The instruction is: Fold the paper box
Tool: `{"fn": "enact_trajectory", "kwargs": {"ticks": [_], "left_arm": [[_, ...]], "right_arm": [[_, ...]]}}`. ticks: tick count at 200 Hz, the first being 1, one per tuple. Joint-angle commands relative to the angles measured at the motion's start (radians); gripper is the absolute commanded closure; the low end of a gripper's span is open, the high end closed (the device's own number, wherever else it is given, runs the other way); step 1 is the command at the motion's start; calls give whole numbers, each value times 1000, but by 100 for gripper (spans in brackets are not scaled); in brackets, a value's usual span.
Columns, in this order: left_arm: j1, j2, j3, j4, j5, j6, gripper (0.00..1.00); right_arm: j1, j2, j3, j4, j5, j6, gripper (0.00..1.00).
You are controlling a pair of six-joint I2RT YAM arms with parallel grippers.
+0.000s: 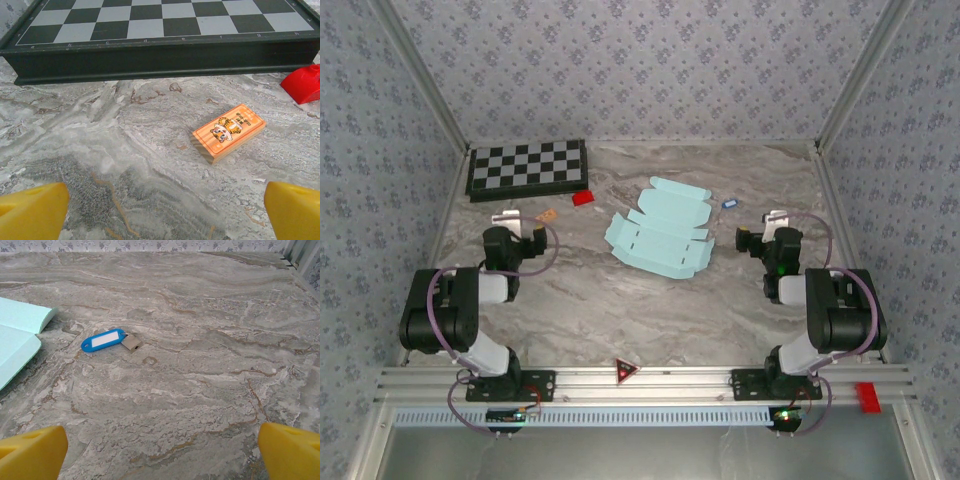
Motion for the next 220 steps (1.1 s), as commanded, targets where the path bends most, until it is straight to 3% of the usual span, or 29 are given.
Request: {"fn": "enact_trajectory", "kwargs": {"ticks": [1,72,92,118,137,161,194,220], "left_arm": [[3,-2,18,5,-8,-13,0],[3,-4,17,8,-8,-12,0],[3,-40,28,-38,-39,-25,0],[2,-173,125,-350,-87,-90,0],[-3,-210,225,-577,-8,-156,1],[-69,-240,317,-764,48,-213,5],[-240,-233,421,-878,128,-248,25],[-400,-193,505,-927,155,-223,39]], "right_arm": [[1,10,19,-1,17,2,1],[3,5,13,9,23,3,0],[5,-54,8,-21,96,29,1],[7,-184,57,-242,128,61,0],[7,-247,140,-478,94,127,0],[31,-278,243,-718,34,198,1],[120,-297,353,-952,-63,291,0],[267,-319,386,-1027,-50,315,3]]}}
